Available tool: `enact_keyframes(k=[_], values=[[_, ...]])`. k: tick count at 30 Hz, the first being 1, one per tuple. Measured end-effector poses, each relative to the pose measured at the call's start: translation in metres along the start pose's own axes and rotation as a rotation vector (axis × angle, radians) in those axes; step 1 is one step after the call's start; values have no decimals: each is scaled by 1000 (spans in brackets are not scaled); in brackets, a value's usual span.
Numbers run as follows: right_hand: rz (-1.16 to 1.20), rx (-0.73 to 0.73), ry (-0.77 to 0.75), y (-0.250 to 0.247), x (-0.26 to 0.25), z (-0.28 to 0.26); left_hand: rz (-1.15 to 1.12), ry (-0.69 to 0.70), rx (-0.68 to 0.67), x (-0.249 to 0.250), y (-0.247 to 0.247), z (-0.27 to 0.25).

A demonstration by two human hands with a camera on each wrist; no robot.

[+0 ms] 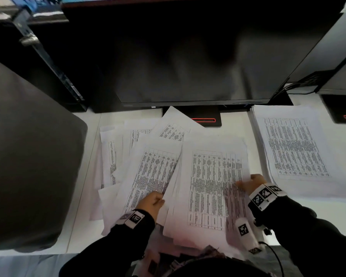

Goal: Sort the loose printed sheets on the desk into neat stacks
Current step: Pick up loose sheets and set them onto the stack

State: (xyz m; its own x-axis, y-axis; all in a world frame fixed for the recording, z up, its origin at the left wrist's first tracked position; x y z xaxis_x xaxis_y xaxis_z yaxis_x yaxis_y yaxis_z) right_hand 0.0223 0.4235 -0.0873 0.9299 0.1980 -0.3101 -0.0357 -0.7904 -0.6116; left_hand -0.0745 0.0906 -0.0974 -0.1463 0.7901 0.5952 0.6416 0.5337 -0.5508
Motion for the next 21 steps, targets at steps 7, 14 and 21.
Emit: enact_keyframes(k=[7, 14, 21], values=[[-43, -73, 35, 9, 7, 4, -2, 18, -200, 9, 27, -4], [-115, 21, -13, -16, -1, 1, -41, -103, 161, -22, -44, 6], [-109, -41, -59, -5, -6, 7, -121, -366, 402, -90, -97, -5]])
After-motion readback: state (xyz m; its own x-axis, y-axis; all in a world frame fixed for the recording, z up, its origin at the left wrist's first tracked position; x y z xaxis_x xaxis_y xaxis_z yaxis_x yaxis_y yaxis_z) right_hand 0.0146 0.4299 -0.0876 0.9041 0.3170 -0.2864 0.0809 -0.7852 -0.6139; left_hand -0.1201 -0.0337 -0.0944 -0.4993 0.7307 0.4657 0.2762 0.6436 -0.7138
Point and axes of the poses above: each hand's wrist, its own z-axis towards the middle knuckle, its own y-axis out of the palm, x = y × z, the point moved 10 cm from there along z, towards the middle knuckle, and after that the axes turned 2 degrees about -x, right-handed, at the moved point
